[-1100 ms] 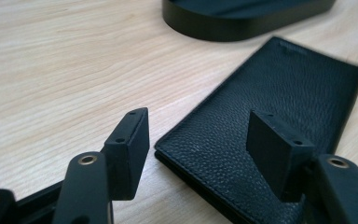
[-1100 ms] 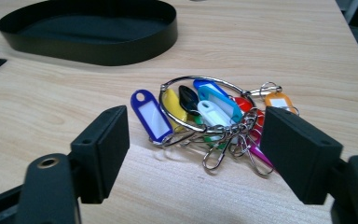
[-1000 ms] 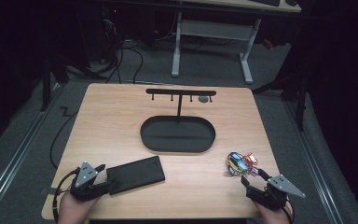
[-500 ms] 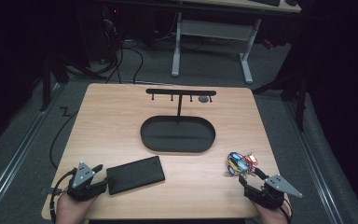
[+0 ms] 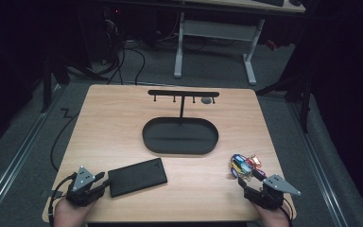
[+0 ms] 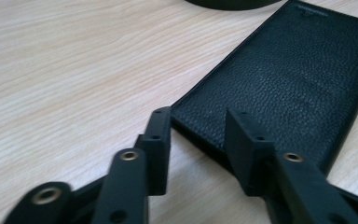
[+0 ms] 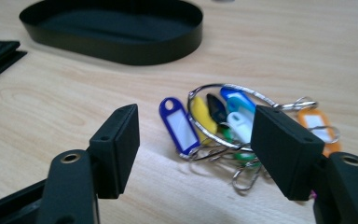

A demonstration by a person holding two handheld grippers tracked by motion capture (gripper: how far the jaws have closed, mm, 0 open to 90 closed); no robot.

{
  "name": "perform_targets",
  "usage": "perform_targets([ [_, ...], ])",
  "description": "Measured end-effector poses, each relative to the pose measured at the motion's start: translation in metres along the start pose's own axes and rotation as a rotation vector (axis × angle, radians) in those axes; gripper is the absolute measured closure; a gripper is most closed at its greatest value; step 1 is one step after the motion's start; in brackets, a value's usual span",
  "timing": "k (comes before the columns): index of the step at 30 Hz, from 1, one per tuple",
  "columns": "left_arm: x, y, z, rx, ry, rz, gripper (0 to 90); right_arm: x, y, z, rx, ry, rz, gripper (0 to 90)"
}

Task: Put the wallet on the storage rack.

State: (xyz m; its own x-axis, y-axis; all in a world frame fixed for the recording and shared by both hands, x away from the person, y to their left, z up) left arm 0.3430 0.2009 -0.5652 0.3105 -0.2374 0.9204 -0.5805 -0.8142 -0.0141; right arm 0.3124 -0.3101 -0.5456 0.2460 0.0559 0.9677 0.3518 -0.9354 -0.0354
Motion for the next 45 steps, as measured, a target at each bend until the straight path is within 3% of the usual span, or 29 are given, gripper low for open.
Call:
perform_targets([
  [4, -0.007, -0.002, -0.003, 0.005, -0.046, 0.008, 73.1, -0.001, -0.003, 0.007, 0.016, -0.036, 0.006, 36.4],
  [9, -0.014, 0.002, -0.006, -0.016, -0.089, 0.020, 80.8, 0.001, -0.005, 0.011, 0.016, -0.035, 0.006, 39.2],
  [12, -0.017, 0.006, -0.007, -0.032, -0.109, 0.040, 83.5, 0.002, -0.008, 0.014, 0.019, -0.035, -0.033, 45.4],
  [17, -0.018, 0.015, -0.010, -0.065, -0.114, 0.069, 86.5, 0.003, -0.013, 0.021, 0.044, -0.046, -0.030, 46.6],
  [24, -0.019, 0.020, -0.013, -0.079, -0.111, 0.079, 86.5, 0.000, -0.016, 0.028, 0.062, -0.067, -0.031, 45.6],
  [31, -0.019, 0.038, -0.013, -0.151, -0.109, 0.127, 84.2, -0.001, -0.018, 0.031, 0.076, -0.076, -0.028, 45.3],
  [35, -0.017, 0.058, -0.011, -0.211, -0.113, 0.180, 83.0, -0.002, -0.019, 0.033, 0.082, -0.082, -0.025, 45.0],
  [45, -0.015, 0.081, -0.010, -0.300, -0.116, 0.231, 80.9, -0.002, -0.018, 0.032, 0.082, -0.082, -0.022, 44.8],
])
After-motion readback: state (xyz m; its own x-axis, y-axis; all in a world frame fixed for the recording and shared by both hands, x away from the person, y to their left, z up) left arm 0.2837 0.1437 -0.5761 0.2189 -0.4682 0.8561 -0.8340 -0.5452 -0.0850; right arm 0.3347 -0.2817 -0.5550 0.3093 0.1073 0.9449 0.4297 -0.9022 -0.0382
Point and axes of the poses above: each handheld gripper's, and its own axes: z roughly forward along the jaws, x roughly out of its top, y roughly to its right, the point moved 7 cm from there along z, roughly forward along the jaws, and after that the axes turned 14 degrees about y, right-handed, at the moved point
